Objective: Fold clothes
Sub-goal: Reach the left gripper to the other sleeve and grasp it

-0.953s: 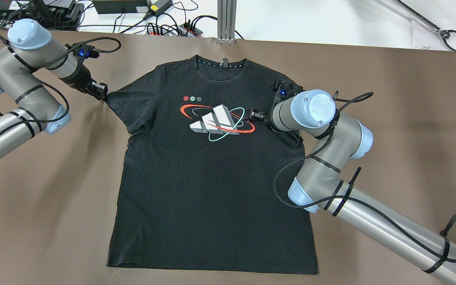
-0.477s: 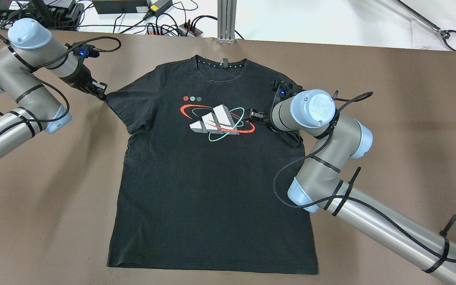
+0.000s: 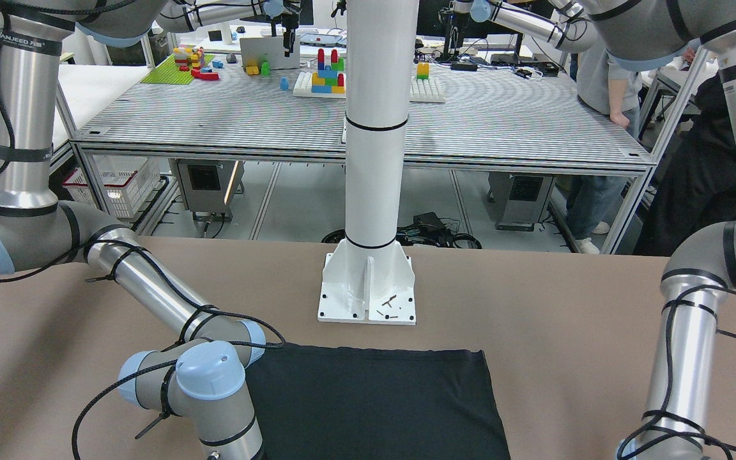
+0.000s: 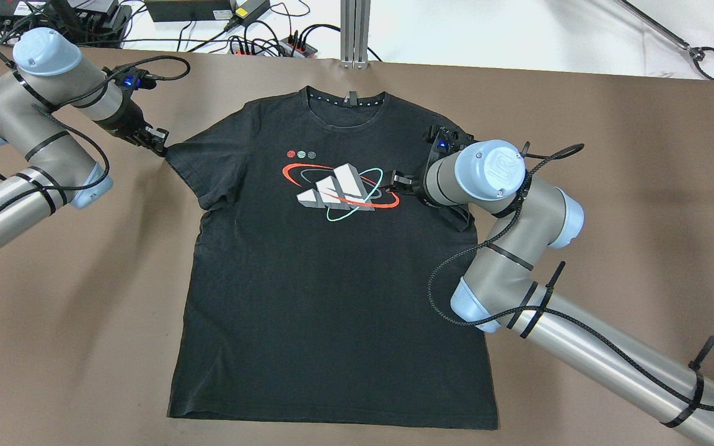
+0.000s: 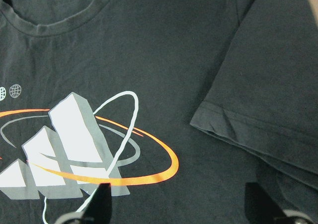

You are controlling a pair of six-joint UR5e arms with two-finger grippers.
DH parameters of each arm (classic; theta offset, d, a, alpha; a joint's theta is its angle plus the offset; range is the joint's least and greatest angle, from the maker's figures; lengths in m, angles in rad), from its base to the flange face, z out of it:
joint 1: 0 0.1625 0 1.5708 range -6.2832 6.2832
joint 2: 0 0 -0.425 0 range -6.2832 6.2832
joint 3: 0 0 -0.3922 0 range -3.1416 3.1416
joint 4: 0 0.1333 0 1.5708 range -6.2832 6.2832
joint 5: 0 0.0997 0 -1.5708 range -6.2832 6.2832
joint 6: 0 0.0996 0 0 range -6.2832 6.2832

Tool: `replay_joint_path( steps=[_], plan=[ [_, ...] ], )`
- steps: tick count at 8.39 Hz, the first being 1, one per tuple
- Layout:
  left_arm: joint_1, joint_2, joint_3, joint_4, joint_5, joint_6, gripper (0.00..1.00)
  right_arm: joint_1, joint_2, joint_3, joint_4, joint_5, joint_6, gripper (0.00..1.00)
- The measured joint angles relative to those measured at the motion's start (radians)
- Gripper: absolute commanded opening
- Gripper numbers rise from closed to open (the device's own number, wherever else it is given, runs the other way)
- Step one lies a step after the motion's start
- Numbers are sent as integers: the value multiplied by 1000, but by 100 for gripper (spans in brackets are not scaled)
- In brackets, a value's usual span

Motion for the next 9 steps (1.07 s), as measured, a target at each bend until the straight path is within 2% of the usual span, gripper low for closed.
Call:
replay_joint_path(
  steps=[3, 5, 7, 9],
  plan=[
    [55, -13, -127, 4, 7, -222, 0, 0, -1, 0, 1, 0, -3, 94],
    [130, -107, -84, 11, 91, -340, 0, 0, -3, -1, 1, 0, -4, 94],
    [165, -167, -12, 11, 167, -365, 0, 0, -6, -1, 1, 0, -5, 94],
    [179, -180, 23, 6, 208, -369, 8, 0, -9, 0, 1, 0, -4, 94]
  ],
)
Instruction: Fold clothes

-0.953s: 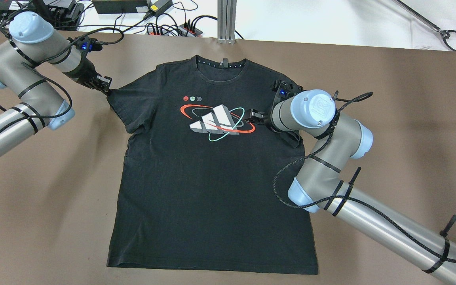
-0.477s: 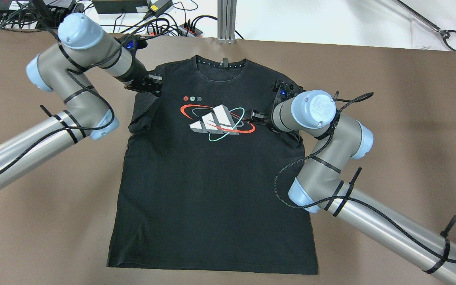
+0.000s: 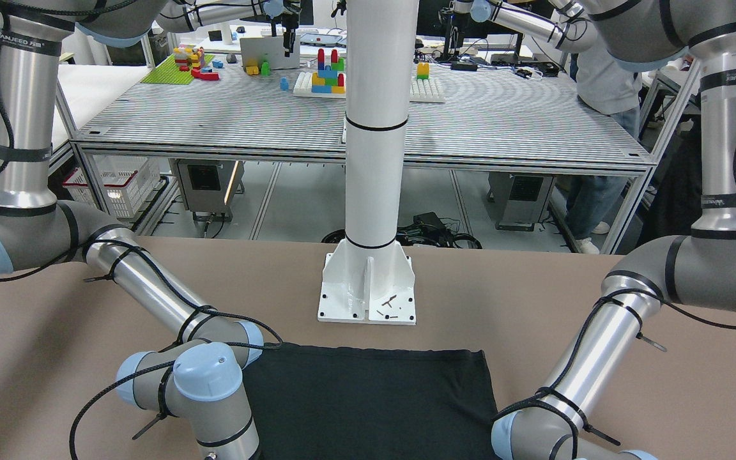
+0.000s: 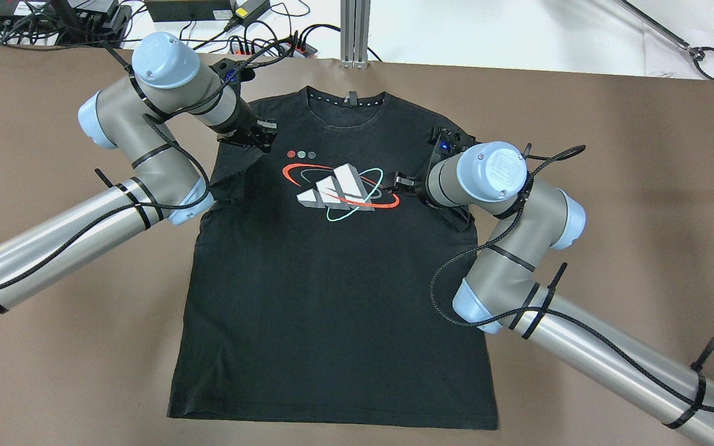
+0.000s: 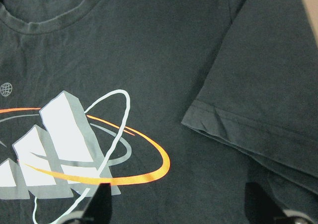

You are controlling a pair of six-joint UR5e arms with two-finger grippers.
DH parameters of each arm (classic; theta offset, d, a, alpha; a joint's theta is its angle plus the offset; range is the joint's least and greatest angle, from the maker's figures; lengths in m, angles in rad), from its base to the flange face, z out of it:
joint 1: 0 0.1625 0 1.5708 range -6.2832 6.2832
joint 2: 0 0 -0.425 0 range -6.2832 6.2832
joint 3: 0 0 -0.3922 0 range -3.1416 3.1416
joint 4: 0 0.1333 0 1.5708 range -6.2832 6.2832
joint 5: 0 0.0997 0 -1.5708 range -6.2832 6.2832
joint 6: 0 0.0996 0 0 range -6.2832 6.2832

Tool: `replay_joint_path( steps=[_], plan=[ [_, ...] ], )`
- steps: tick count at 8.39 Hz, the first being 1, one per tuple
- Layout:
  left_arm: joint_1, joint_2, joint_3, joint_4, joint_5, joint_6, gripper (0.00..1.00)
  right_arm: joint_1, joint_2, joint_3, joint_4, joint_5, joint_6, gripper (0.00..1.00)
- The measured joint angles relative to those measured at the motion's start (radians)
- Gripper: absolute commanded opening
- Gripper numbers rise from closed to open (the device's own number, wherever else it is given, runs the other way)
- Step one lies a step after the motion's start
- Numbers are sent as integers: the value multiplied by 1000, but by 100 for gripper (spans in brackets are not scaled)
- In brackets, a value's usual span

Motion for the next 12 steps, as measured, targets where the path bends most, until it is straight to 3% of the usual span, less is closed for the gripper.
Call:
replay_joint_path(
  steps=[1, 2, 5, 7, 9, 12],
  plan=[
    [9, 2, 5, -6, 17, -2, 39, 0, -1, 0, 0, 0, 1, 94],
    [19, 3, 6, -10, 26, -9, 93, 0, -3, 0, 0, 0, 2, 94],
    [32, 9, -18, -13, 39, -35, 93, 0, -7, 3, 0, 0, 12, 94],
    [39, 100, -166, -10, 51, -88, 94, -11, -30, 72, -54, 0, 20, 94],
    [111, 268, -399, 1, 140, -153, 94, -70, -117, 280, -241, -32, 101, 93],
    [193, 500, -723, 94, 218, -273, 93, -265, -360, 598, -378, -211, 319, 73]
  ],
)
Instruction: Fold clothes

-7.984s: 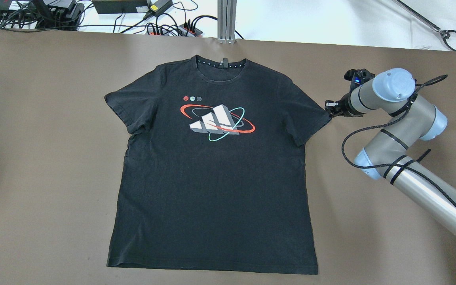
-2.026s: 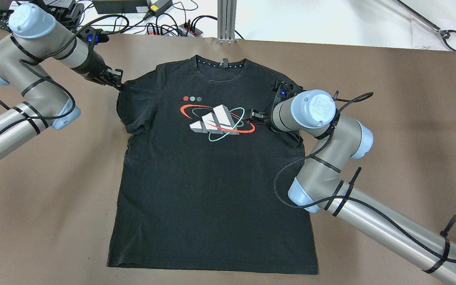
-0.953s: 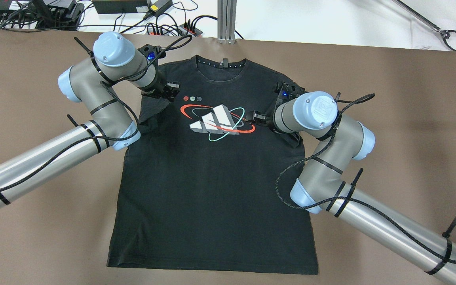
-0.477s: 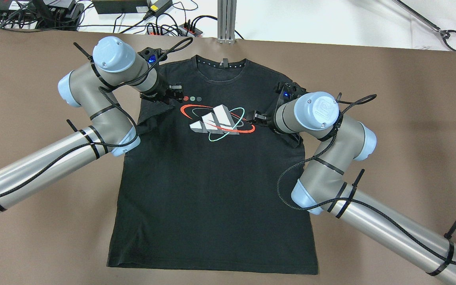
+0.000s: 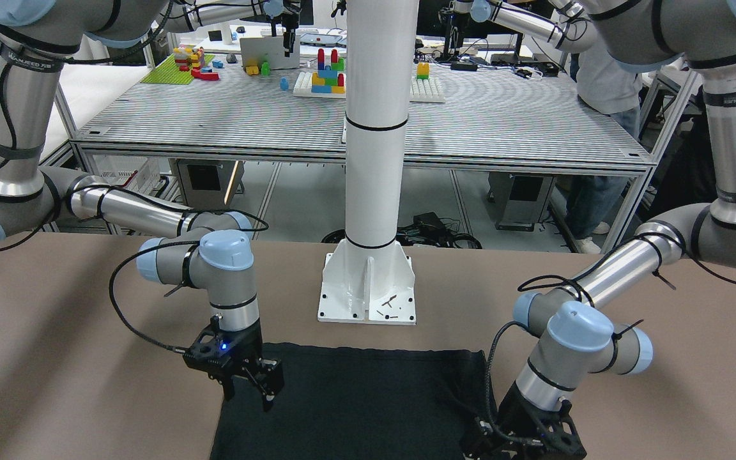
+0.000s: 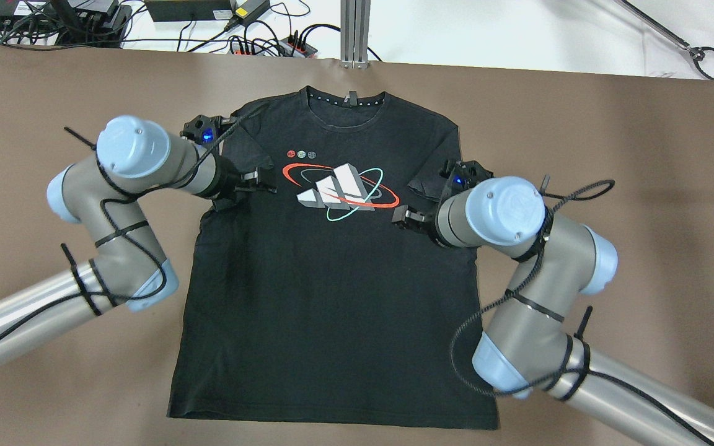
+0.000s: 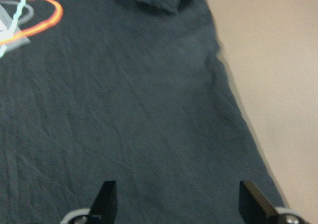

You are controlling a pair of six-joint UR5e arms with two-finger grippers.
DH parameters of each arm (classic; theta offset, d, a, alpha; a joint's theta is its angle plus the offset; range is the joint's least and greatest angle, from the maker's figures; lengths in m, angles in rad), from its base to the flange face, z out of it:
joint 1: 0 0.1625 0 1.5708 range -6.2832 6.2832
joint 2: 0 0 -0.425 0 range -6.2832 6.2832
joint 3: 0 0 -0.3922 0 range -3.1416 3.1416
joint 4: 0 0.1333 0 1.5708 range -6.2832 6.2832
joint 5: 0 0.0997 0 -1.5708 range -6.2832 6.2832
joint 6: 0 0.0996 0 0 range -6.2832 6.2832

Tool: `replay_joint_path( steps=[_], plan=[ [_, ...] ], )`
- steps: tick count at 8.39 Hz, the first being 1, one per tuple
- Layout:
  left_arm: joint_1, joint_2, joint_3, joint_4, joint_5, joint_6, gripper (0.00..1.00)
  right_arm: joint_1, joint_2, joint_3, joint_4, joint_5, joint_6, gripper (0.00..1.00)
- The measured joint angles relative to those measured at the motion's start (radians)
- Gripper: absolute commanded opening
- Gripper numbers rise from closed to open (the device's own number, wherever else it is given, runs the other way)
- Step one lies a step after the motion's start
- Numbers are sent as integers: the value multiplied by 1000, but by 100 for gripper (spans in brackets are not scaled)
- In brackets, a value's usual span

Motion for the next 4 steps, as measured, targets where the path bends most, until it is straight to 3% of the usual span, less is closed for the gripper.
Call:
replay_joint_path(
  steps=[2, 4],
  plan=[
    [17, 101, -112, 22, 6, -24, 93, -190, -138, 90, -14, -176, 215, 70],
    [21, 126, -136, 26, 7, -28, 93, -331, -236, 117, -14, -264, 303, 70]
  ],
)
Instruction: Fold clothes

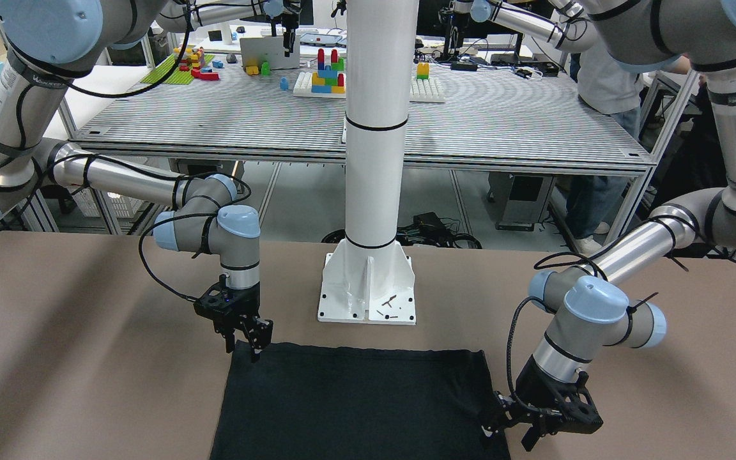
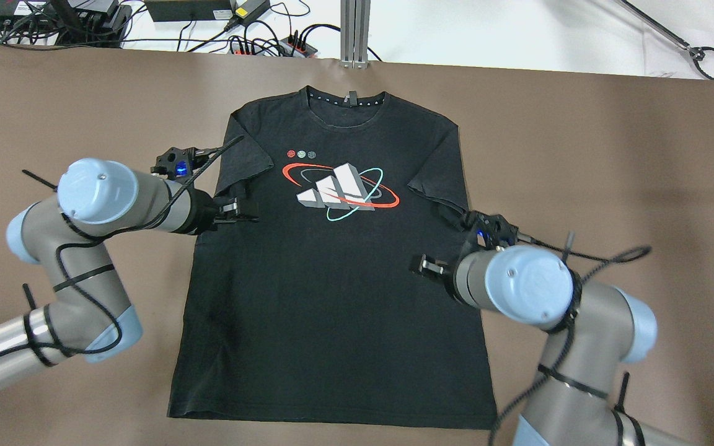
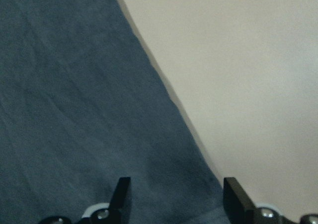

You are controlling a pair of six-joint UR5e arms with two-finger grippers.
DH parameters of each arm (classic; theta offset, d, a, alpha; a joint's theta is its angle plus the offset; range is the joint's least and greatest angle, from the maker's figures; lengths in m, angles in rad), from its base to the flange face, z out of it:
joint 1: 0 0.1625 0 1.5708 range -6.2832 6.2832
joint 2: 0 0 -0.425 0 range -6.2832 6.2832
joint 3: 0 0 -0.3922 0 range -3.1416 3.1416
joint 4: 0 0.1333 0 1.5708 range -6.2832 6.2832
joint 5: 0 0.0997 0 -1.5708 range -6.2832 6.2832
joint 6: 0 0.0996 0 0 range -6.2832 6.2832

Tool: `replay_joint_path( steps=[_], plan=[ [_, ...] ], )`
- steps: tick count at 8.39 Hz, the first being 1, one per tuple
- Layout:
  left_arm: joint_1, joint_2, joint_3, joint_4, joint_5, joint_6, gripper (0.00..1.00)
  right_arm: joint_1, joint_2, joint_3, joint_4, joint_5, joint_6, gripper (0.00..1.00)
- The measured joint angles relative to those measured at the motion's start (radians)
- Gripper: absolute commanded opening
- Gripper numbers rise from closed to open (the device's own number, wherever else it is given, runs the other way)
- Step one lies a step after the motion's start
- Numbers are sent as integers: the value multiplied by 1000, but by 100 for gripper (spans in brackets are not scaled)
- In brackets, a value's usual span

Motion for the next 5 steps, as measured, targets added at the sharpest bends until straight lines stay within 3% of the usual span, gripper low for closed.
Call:
replay_joint_path(
  steps=[1, 2, 3, 4, 5],
  plan=[
    [0, 2, -3, 0, 1, 0, 93, -41, -30, 4, 0, -13, 16, 69],
    [1, 3, -4, 1, 1, 0, 93, -69, -47, 5, 0, -20, 23, 60],
    [1, 3, -5, 1, 2, 0, 93, -85, -55, 6, -1, -24, 26, 37],
    [1, 4, -6, 1, 2, 0, 93, -92, -57, 6, -1, -26, 27, 6],
    [1, 4, -6, 1, 2, -1, 93, -95, -58, 6, -1, -27, 28, 0]
  ],
)
